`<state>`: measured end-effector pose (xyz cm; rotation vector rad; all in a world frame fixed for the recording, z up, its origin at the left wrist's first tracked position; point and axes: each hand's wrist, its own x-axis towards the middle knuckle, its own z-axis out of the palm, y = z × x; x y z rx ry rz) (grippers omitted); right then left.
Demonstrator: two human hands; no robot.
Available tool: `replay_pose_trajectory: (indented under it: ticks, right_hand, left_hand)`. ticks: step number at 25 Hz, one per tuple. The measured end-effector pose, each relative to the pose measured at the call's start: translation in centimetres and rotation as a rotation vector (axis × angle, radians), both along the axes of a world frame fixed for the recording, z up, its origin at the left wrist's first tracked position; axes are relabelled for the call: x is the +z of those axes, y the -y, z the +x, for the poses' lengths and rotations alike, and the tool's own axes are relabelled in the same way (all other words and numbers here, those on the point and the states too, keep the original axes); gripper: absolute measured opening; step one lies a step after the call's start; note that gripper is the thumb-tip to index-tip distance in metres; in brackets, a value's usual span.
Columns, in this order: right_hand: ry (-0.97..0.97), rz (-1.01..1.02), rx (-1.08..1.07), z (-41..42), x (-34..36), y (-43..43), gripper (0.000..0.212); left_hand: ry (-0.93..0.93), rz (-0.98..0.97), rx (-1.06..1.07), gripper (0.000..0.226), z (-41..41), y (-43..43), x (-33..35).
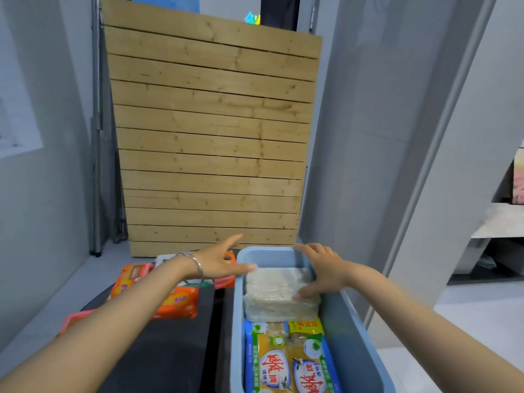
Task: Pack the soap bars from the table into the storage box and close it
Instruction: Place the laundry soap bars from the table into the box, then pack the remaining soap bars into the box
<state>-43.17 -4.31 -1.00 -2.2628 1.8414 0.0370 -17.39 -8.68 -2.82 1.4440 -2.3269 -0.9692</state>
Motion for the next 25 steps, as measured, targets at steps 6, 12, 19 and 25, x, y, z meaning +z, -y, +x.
replay_pose_trajectory:
  ticks: [6,12,19,25]
  right_hand:
    - [0.242,-0.209,0.225,11.1,2.0,-0.3,0.064]
    - [-0.108,0.323,0.286,24.2,-2.7,4.4,0.077]
    - [-0.209,0.336,0.136,28.4,-8.5,7.8,0.071]
    - [-0.119,0.348,0.056,28.4,-9.9,7.9,0.098]
  left_hand:
    - [0.187,-0.046,0.343,0.071,15.7,-1.3,-3.0]
    - [0.338,0.044,0.296,0.073,23.9,-3.9,-7.6]
    - [0.455,-0.083,0.289,0.081,23.5,-2.6,-11.7]
    - [0.329,-0.091,0.419,0.077,23.1,-3.5,-12.7]
